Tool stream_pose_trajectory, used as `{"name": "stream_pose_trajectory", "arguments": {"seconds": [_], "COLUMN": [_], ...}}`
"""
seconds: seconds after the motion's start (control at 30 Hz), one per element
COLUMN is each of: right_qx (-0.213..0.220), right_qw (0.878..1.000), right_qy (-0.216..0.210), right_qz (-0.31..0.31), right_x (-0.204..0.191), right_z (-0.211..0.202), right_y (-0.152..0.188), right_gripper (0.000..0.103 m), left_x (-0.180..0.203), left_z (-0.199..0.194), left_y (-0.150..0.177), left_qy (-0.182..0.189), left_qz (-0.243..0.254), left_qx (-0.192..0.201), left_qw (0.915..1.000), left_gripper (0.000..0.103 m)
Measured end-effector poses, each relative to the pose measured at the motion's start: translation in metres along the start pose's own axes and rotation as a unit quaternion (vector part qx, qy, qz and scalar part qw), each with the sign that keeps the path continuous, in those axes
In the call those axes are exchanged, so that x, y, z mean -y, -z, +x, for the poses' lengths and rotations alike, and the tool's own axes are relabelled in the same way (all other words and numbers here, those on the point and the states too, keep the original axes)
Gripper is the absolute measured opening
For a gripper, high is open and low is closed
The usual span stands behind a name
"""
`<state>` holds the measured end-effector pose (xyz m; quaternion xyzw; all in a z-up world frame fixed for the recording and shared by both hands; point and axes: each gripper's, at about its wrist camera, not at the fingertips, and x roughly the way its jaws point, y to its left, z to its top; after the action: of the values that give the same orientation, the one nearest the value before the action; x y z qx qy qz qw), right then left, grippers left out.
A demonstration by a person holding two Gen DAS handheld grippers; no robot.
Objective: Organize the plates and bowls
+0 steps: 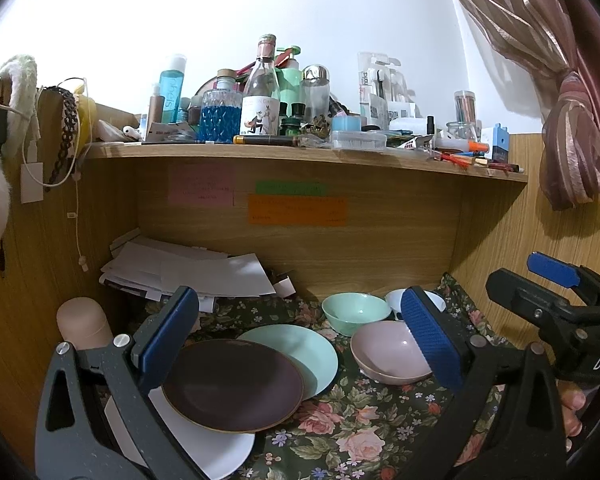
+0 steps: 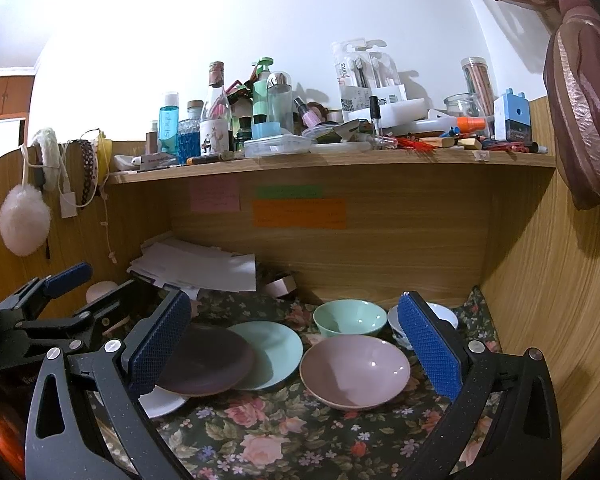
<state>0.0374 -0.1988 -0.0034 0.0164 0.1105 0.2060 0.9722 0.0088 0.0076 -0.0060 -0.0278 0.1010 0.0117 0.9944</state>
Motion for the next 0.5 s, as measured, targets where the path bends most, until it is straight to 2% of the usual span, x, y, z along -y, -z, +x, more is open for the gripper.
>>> {"name": "stream_pose_trajectory", "arguments": {"seconds": [0.5], "right_qx": [-0.003], "right_qw": [1.0], "right_qy": [-0.009], "right_qz": [-0.001], "right_x": [-0.0057], "right_z": [0.0061], "right_y": [-0.0027], "right_gripper": [0.103], "left_x": [-0.0015], "left_z": [0.0045], "left_y": [0.002], "left_qy": [-0.002], "left_qz": [0.0], "left_qx": [-0.004], "left_qw": [1.0], "left_gripper": [0.103]}}
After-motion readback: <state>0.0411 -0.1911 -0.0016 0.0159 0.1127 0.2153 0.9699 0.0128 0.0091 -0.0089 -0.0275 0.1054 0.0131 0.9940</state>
